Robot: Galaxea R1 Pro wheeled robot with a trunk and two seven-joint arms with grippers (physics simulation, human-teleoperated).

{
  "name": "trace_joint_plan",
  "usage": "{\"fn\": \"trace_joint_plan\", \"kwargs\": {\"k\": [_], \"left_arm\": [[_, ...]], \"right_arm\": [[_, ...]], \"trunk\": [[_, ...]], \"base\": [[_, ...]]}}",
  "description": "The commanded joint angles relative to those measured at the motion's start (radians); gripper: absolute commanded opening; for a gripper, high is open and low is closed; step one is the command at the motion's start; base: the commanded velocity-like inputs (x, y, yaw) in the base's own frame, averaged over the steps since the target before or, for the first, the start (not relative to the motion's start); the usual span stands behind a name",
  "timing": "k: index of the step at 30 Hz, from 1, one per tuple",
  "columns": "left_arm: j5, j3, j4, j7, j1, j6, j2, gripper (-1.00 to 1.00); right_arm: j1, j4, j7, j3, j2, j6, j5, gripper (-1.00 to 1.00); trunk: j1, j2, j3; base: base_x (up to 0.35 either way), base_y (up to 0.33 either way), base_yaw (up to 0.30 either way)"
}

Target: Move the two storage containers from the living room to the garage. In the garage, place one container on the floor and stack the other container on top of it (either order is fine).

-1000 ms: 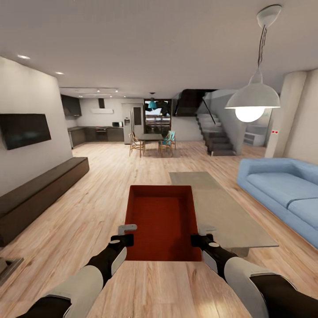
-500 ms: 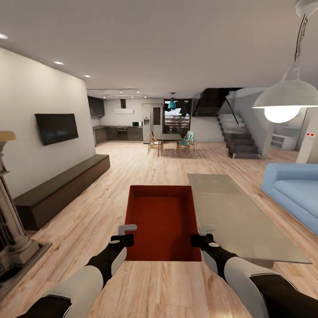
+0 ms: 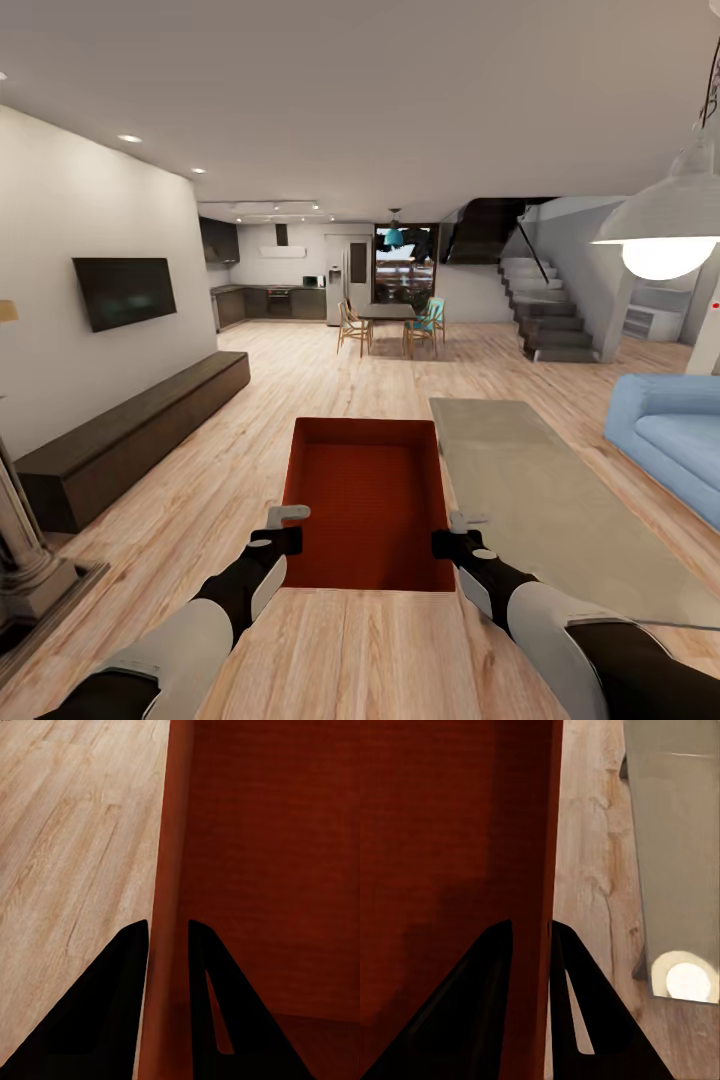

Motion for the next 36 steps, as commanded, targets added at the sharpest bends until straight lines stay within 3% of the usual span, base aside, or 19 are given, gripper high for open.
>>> {"fn": "trace_joint_plan", "kwargs": {"k": [1,36], "left_arm": [[-0.017,0.067,-0.007,0.015,-0.001,-0.057,0.034,-1.00],[-0.017,0.069,-0.007,0.015,-0.001,-0.057,0.039,-1.00]], "right_arm": [[0.000,0.003,-0.001,-0.004,0.000,-0.003,-0.001,-1.00],[0.000,0.003,-0.008,-0.004,0.001,-0.003,-0.001,-1.00]], "trunk": [[0.001,-0.001,-0.002],[0.001,-0.001,-0.002]], "base": [[0.321,0.000,0.000],[0.321,0.000,0.000]]}}
